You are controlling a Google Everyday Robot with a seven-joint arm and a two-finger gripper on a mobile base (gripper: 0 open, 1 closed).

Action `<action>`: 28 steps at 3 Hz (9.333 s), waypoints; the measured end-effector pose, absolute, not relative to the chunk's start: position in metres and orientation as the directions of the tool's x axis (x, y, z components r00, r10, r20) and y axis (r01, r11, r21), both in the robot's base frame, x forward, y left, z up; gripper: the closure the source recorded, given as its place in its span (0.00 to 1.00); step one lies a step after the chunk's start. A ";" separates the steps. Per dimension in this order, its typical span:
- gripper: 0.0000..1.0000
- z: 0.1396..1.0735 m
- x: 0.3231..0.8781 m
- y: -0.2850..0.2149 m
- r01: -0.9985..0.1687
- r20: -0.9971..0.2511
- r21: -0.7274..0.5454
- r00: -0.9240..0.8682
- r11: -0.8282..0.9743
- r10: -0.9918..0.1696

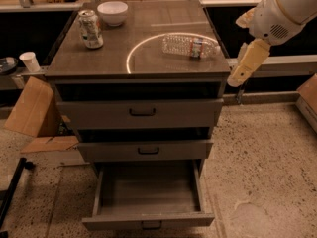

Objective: Place water bottle into bottom drawer

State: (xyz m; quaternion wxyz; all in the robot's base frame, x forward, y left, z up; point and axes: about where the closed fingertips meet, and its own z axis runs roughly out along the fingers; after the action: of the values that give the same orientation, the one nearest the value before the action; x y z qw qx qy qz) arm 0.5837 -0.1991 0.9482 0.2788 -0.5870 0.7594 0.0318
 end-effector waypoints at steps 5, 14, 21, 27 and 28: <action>0.00 0.913 0.738 -0.180 -0.838 -0.617 -0.326 -0.163 0.438 -0.770; 1.00 0.892 0.720 -0.128 -0.868 -0.793 -0.220 -0.105 0.444 -0.600; 1.00 0.765 0.560 -0.085 -0.975 -0.784 -0.063 -0.085 0.215 -0.615; 1.00 0.463 0.509 -0.110 -0.903 -0.754 0.135 -0.361 0.408 -0.549; 1.00 0.373 0.516 -0.126 -0.857 -0.717 0.191 -0.456 0.479 -0.528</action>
Offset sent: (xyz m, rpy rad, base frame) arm 0.0399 0.0231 -0.0148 0.0779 -0.0022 0.0136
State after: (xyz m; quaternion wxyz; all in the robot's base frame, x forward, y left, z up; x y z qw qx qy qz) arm 0.5161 -0.1264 0.3732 0.2971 -0.4289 0.8071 0.2765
